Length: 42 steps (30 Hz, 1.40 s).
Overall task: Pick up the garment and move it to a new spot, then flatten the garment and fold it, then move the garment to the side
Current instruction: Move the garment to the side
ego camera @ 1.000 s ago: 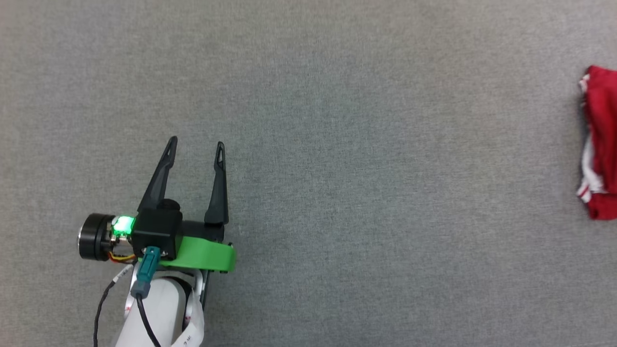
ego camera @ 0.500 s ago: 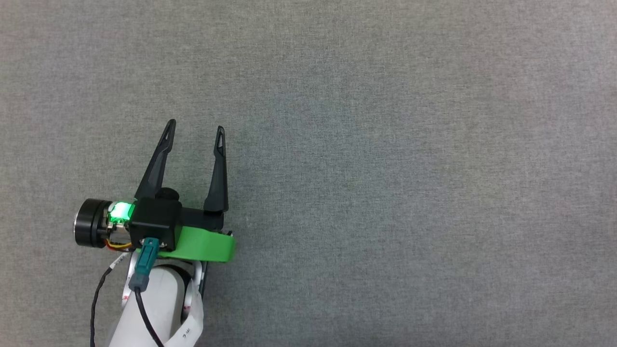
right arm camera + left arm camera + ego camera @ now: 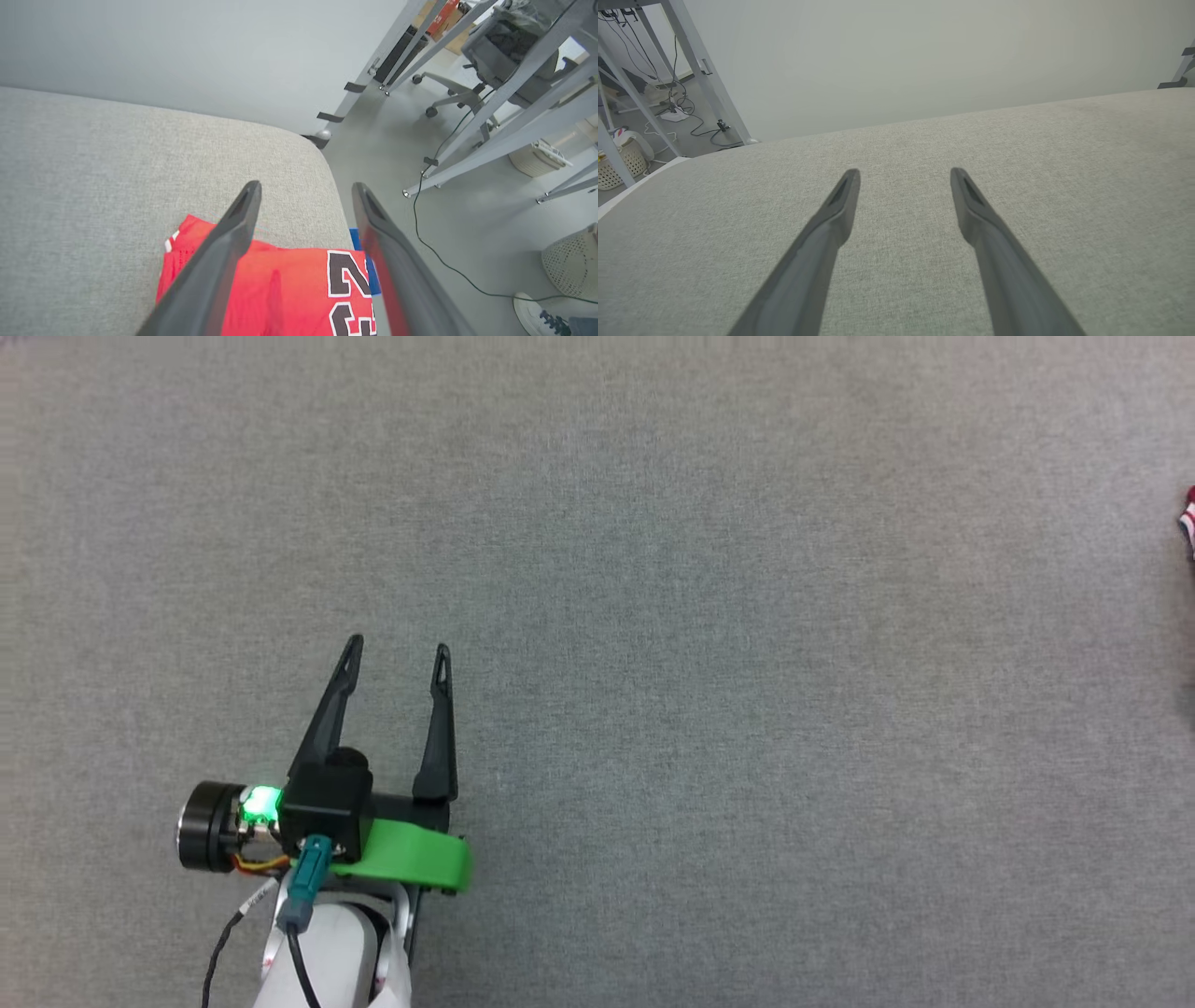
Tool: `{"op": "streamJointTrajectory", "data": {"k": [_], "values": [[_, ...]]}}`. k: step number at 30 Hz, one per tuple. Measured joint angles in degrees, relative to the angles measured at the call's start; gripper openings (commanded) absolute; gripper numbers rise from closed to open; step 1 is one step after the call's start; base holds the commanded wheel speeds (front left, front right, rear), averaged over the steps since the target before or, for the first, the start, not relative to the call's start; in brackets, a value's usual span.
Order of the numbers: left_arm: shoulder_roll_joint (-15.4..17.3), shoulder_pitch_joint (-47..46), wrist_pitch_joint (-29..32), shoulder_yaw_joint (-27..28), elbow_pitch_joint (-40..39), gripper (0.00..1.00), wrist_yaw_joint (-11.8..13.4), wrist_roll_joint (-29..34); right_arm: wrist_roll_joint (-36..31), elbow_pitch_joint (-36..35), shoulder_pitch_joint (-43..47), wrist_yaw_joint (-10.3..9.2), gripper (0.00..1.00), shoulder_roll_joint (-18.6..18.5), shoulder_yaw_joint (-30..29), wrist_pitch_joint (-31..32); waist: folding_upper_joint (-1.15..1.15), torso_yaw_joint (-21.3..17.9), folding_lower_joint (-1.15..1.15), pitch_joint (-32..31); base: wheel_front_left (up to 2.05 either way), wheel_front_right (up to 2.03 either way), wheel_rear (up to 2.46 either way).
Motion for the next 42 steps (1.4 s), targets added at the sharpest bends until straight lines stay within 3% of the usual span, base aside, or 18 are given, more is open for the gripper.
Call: {"op": "streamJointTrajectory", "data": {"k": [10,18,24,35,42], "values": [[-0.81,4.94,0.00,0.18,0.53,1.00,0.56,-0.62,-7.89,-13.99,9.09,0.00,1.00,11.02,-5.95,-13.91,0.00,1.67,0.00,-8.15,0.00,0.00,0.00],[-1.04,6.35,-0.01,0.75,1.38,1.00,0.71,-0.91,-13.63,-29.62,19.24,0.00,1.00,23.77,-10.32,-17.60,0.00,3.95,-0.01,-12.62,0.00,0.00,0.00],[-1.18,6.62,0.00,0.97,2.36,1.00,0.71,-0.92,-14.89,-36.31,27.46,0.00,1.00,32.19,-10.28,-18.15,0.00,5.82,-0.01,-14.35,0.00,0.00,0.00],[-1.45,8.01,0.00,1.11,3.91,1.00,-0.09,-1.31,-14.67,-37.90,41.52,0.00,1.00,40.38,-8.67,-18.26,0.00,7.23,-0.01,-17.09,0.00,0.00,0.00],[-1.54,9.72,0.00,1.15,4.38,1.00,-1.13,-1.43,-14.62,-38.51,47.00,0.00,1.00,41.72,-9.28,-18.26,0.00,7.04,-0.01,-18.98,0.00,0.00,0.00]]}}
